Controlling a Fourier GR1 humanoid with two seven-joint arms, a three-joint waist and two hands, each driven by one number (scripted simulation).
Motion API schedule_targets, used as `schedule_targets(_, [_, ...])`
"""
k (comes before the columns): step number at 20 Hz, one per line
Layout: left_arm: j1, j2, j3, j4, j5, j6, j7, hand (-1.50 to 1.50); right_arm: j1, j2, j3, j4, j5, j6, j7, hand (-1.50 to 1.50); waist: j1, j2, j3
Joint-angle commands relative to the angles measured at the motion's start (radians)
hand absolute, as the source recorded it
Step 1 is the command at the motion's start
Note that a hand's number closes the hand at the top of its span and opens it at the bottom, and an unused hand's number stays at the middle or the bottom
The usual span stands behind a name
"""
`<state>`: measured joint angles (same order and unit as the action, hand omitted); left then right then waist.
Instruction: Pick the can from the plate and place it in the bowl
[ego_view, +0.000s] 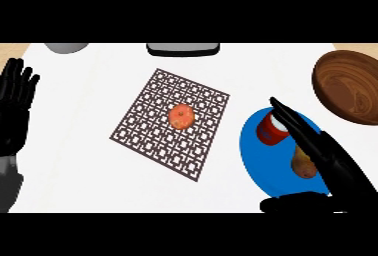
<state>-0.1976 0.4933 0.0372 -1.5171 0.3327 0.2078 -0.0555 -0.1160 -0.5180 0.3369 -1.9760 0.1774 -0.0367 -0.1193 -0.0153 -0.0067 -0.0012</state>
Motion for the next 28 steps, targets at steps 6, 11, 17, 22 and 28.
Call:
schedule_targets(6, [0.011, -0.011, 0.006, 0.009, 0.004, -0.029, -0.014, 0.00, -0.123, -0.340, -0.168, -0.146, -0.073, 0.308, 0.423, -1.50, 0.012, 0.001, -0.003])
schedule_targets(11, [-0.064, -0.050, -0.013, 0.066, -0.034, 0.010, -0.006, 0.00, -0.135, -0.431, -0.138, -0.175, -0.157, 0.487, 0.512, -1.50, 0.005, 0.007, -0.001])
schedule_targets(17, [0.004, -0.022, 0.021, 0.017, -0.012, -0.068, -0.008, 0.00, -0.143, -0.497, -0.208, -0.146, -0.223, 0.663, 0.525, -1.50, 0.016, 0.005, 0.001])
schedule_targets(22, [-0.063, -0.060, 0.055, 0.110, -0.038, -0.079, -0.034, 0.00, -0.185, -0.406, -0.233, -0.095, -0.163, 0.738, 0.544, -1.50, 0.015, 0.007, 0.001])
schedule_targets(28, [-0.041, -0.093, 0.047, 0.079, -0.075, -0.083, -0.041, 0.00, -0.216, -0.282, -0.168, 0.083, 0.027, 0.758, 0.418, -1.50, 0.020, 0.008, 0.001])
